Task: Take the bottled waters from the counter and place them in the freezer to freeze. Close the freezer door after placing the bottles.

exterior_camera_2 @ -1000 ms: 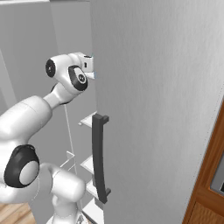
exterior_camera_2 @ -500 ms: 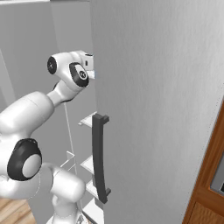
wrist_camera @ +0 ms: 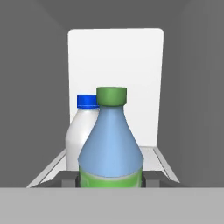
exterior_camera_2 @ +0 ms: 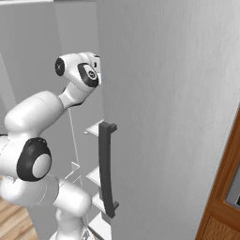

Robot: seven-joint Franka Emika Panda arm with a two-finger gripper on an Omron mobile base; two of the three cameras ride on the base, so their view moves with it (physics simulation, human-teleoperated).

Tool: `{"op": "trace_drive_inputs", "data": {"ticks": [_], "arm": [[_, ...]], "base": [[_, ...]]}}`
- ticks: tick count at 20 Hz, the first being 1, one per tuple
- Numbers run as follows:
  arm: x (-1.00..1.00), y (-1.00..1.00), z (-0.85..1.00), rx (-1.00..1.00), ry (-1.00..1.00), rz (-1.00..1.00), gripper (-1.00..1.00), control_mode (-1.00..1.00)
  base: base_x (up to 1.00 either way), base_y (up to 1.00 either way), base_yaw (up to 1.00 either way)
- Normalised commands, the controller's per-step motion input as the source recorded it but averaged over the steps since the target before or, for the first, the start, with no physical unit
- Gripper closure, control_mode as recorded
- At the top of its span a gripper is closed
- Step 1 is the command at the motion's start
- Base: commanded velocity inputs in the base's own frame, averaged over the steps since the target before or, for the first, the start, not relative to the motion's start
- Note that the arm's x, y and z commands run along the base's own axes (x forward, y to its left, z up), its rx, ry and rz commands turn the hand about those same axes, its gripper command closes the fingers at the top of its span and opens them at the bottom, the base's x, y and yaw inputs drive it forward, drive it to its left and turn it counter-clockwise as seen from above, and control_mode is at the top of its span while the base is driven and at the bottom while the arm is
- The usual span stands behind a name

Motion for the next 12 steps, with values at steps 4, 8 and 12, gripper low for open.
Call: {"op": "trace_drive_inputs", "data": {"ticks": [4,8,12], "arm": [[0.04,-0.14,-0.01,-0.02,0.00,-0.01,1.00,-1.00],[0.00,-0.19,-0.06,-0.02,0.00,-0.01,1.00,-1.00],[0.01,-0.14,-0.14,-0.03,0.00,0.00,1.00,-1.00]], "base": [[0.00,0.00,0.00],[0.00,0.00,0.00],[0.00,0.00,0.00]]}}
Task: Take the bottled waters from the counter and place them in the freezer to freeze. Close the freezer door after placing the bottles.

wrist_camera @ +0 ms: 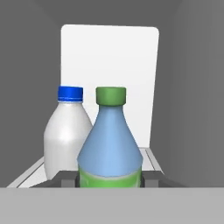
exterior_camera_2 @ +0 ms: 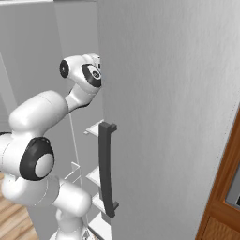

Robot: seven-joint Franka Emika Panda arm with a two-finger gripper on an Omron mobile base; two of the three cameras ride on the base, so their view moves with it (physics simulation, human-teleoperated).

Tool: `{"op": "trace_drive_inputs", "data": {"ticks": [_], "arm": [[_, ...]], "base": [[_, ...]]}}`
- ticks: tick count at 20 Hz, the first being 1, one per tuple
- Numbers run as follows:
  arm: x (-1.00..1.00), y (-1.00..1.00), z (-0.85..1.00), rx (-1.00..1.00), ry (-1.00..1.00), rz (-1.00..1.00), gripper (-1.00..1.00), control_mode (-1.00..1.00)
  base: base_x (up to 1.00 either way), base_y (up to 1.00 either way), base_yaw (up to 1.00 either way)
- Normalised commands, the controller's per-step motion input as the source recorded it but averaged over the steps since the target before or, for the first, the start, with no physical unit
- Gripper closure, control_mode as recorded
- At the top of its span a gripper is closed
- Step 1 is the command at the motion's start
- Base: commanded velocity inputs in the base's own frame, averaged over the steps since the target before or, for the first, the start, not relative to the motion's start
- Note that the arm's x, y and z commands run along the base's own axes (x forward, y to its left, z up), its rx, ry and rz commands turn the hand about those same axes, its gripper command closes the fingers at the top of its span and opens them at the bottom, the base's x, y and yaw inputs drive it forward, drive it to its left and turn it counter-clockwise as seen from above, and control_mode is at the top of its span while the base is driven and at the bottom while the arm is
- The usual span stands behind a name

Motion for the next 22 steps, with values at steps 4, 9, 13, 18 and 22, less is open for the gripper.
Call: {"op": "trace_drive_inputs", "data": {"ticks": [4,9,13,18,22], "arm": [[0.11,-0.01,-0.17,-0.01,0.00,0.00,1.00,-1.00],[0.00,0.00,0.00,0.00,0.00,0.00,1.00,-1.00],[0.00,0.00,0.00,0.00,0.00,0.00,1.00,-1.00],[0.00,0.00,0.00,0.00,0.00,0.00,-1.00,-1.00],[0.00,0.00,0.00,0.00,0.00,0.00,-1.00,-1.00]], "base": [[0.00,0.00,0.00],[0.00,0.00,0.00],[0.00,0.00,0.00],[0.00,0.00,0.00],[0.00,0.00,0.00]]}}
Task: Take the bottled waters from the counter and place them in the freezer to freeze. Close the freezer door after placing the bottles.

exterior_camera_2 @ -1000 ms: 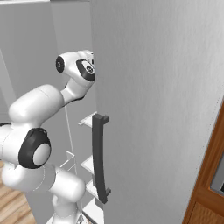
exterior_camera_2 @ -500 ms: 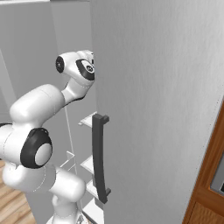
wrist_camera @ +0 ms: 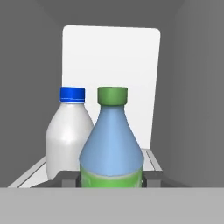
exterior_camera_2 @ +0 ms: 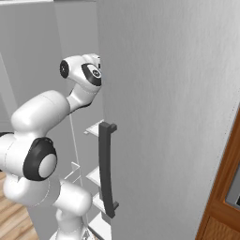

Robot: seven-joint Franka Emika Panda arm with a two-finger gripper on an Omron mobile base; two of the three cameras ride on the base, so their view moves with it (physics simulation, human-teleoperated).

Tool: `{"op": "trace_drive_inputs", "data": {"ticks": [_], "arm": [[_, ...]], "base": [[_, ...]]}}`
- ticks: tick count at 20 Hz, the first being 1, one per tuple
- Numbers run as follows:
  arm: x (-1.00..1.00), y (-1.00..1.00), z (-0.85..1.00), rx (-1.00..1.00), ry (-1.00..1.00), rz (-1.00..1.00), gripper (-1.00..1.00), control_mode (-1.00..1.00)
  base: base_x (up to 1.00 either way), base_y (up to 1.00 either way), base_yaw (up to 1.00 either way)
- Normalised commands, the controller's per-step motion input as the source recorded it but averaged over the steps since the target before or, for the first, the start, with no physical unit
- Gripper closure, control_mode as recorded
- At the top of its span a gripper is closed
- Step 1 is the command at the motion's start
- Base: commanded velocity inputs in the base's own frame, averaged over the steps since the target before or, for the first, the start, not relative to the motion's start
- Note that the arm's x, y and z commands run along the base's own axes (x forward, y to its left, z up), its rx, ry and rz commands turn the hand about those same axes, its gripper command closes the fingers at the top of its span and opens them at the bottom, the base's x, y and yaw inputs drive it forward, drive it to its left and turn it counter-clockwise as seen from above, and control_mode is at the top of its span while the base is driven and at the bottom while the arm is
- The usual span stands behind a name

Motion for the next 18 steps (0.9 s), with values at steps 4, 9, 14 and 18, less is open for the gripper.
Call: {"op": "trace_drive_inputs", "data": {"ticks": [4,9,14,18], "arm": [[0.00,0.00,0.00,0.00,0.00,0.00,-1.00,-1.00],[0.00,0.00,0.00,0.00,0.00,0.00,-1.00,-1.00],[-0.04,0.02,0.00,0.00,0.00,0.00,-1.00,-1.00],[-0.19,0.11,0.00,0.00,0.00,0.00,-1.00,-1.00]], "base": [[0.00,0.00,0.00],[0.00,0.00,0.00],[0.00,0.00,0.00],[0.00,0.00,0.00]]}}
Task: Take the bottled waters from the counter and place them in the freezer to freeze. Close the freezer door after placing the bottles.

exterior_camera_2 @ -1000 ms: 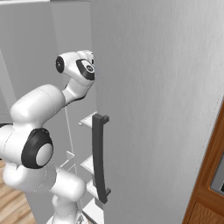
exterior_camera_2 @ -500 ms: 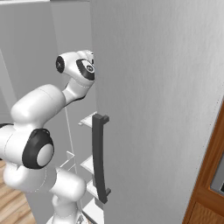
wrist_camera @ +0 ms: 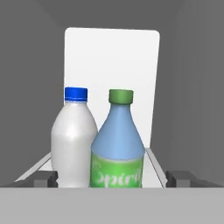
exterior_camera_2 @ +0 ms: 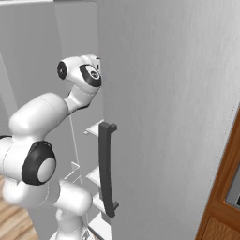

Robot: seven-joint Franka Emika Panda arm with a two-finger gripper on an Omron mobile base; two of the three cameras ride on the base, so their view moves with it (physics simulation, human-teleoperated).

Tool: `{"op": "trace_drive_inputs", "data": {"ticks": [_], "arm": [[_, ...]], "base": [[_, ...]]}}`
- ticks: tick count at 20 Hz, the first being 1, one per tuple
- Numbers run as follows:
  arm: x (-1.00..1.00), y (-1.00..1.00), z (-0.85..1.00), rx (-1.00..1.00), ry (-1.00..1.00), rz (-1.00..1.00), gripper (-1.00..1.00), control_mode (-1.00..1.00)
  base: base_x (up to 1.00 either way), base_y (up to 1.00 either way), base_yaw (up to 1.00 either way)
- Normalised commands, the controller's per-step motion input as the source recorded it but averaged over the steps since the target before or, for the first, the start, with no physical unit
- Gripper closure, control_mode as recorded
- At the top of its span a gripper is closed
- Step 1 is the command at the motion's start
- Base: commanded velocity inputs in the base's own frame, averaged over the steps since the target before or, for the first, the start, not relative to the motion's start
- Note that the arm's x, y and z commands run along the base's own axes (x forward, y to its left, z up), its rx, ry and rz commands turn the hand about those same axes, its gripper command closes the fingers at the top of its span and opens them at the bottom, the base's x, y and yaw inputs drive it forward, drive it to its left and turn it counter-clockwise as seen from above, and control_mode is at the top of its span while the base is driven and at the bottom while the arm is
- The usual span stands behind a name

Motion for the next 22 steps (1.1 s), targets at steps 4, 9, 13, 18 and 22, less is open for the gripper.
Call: {"op": "trace_drive_inputs", "data": {"ticks": [4,9,13,18,22], "arm": [[-0.35,0.18,0.06,0.00,0.00,0.00,-1.00,-1.00],[-0.38,0.18,0.10,0.00,0.00,0.00,-1.00,-1.00],[-0.53,0.13,0.14,0.01,0.00,0.00,-1.00,-1.00],[-0.62,0.02,0.17,0.05,0.00,0.02,-1.00,-1.00],[-0.70,0.00,0.29,0.05,0.00,0.04,-1.00,-1.00]], "base": [[0.00,0.00,0.00],[0.00,0.00,0.00],[0.00,0.00,0.00],[0.00,0.00,0.00],[0.00,0.00,0.00]]}}
